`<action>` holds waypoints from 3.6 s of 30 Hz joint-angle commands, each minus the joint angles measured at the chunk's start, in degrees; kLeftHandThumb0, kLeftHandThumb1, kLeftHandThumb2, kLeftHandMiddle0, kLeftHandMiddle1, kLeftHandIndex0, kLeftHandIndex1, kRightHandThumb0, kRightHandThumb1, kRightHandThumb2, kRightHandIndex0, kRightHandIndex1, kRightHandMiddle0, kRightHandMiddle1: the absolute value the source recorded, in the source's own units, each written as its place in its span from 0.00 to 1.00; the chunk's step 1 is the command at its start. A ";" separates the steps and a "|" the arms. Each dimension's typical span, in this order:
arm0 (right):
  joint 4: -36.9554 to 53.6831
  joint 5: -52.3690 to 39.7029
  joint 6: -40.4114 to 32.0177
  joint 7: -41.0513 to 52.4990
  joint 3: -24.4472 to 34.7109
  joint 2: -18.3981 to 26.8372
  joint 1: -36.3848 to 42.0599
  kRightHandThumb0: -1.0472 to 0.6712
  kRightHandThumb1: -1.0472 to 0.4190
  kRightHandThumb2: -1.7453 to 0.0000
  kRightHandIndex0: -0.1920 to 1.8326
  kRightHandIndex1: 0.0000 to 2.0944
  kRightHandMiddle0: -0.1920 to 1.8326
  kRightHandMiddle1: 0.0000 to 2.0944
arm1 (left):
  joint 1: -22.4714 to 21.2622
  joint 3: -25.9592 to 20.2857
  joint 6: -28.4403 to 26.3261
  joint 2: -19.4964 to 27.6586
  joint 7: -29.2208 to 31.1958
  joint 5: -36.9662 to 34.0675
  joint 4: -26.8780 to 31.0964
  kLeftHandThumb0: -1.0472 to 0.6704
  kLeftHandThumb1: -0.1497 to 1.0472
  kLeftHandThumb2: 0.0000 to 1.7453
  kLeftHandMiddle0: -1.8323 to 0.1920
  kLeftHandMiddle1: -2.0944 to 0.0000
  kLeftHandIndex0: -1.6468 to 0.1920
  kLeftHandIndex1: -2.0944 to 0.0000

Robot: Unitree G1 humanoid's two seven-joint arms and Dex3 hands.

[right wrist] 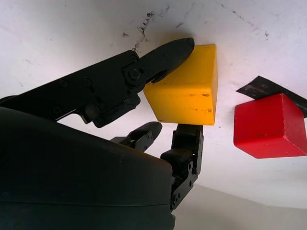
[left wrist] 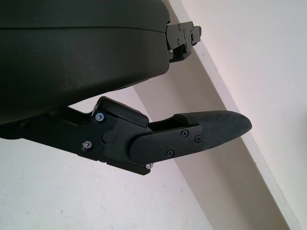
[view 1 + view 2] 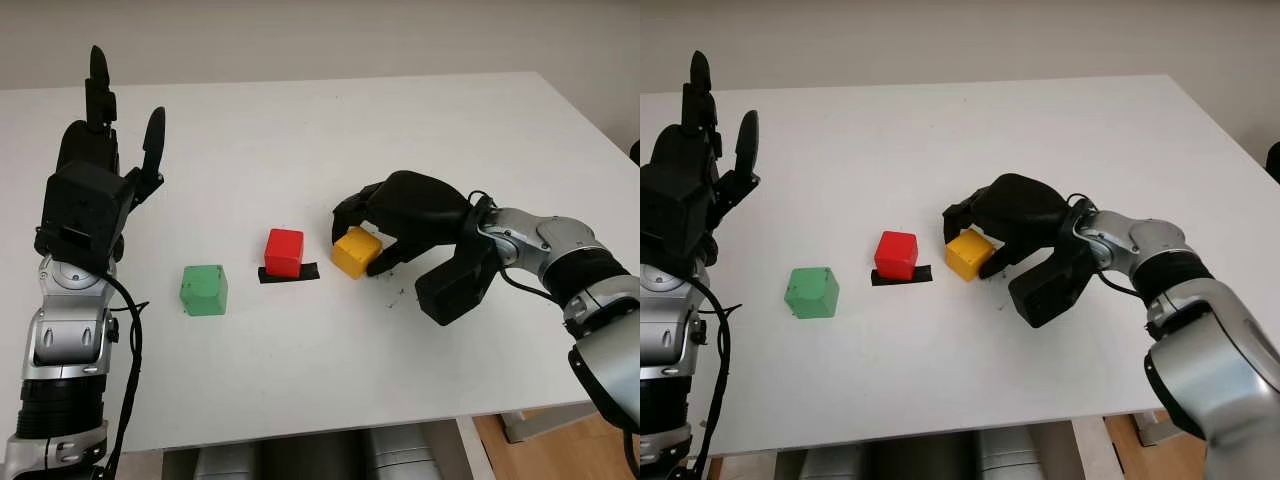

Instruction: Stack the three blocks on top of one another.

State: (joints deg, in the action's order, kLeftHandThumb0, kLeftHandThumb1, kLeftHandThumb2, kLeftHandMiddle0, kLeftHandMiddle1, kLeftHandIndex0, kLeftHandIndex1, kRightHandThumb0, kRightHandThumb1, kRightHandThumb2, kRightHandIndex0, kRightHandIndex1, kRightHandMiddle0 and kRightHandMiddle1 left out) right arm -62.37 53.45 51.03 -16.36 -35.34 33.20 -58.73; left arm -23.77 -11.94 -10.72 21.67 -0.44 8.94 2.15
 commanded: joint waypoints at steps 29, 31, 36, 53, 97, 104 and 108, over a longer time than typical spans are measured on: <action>2.26 -38.95 -14.38 39.04 21.51 -7.90 2.68 0.34 0.08 0.97 0.30 0.04 0.30 0.72 | 2.03 0.48 -0.89 0.38 0.84 0.59 2.03 0.17 1.00 0.36 1.00 0.98 1.00 0.98; 3.75 -40.29 -17.43 40.68 22.56 -8.35 2.67 0.33 0.08 0.97 0.30 0.04 0.31 0.72 | 2.09 0.52 -1.09 0.25 0.64 0.72 2.19 0.17 1.00 0.36 1.00 0.98 1.00 0.98; 7.46 -44.32 -23.61 44.09 25.17 -10.69 3.57 0.32 0.08 0.97 0.28 0.03 0.31 0.73 | 2.17 0.83 -0.62 0.34 0.42 1.26 1.96 0.18 1.00 0.37 1.00 0.97 1.00 0.98; 17.63 -52.59 -40.19 40.51 31.03 -21.63 10.49 0.32 0.08 0.97 0.23 0.01 0.28 0.74 | 2.92 1.01 -2.66 -0.58 -0.82 2.24 3.49 0.17 1.00 0.37 1.00 0.97 0.99 0.98; 25.93 -54.35 -43.77 29.45 32.66 -32.05 23.40 0.33 0.07 0.97 0.21 0.03 0.27 0.73 | 3.18 0.93 -3.62 0.10 -0.11 2.44 4.19 0.18 1.00 0.37 0.99 0.97 0.99 0.97; 21.75 -52.12 -40.12 29.75 32.01 -31.58 22.04 0.32 0.07 0.97 0.21 0.03 0.28 0.72 | 3.50 0.79 -4.25 -0.05 -0.06 2.71 4.72 0.17 1.00 0.38 1.00 0.97 0.99 0.97; 20.17 -51.10 -38.70 29.52 31.62 -31.37 21.50 0.33 0.07 0.97 0.22 0.03 0.29 0.71 | 3.60 0.85 -4.27 -0.19 -0.08 2.69 4.95 0.17 1.00 0.38 1.00 0.97 0.99 0.98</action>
State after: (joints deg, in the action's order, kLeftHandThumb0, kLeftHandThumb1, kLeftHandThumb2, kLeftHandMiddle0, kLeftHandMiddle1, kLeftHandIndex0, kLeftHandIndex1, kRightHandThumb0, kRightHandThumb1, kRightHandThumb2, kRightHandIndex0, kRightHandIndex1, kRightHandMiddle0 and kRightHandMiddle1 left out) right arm -42.01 2.10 11.08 13.29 -3.67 1.68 -35.78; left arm -20.36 -11.17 -14.94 21.19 -0.46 11.52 5.86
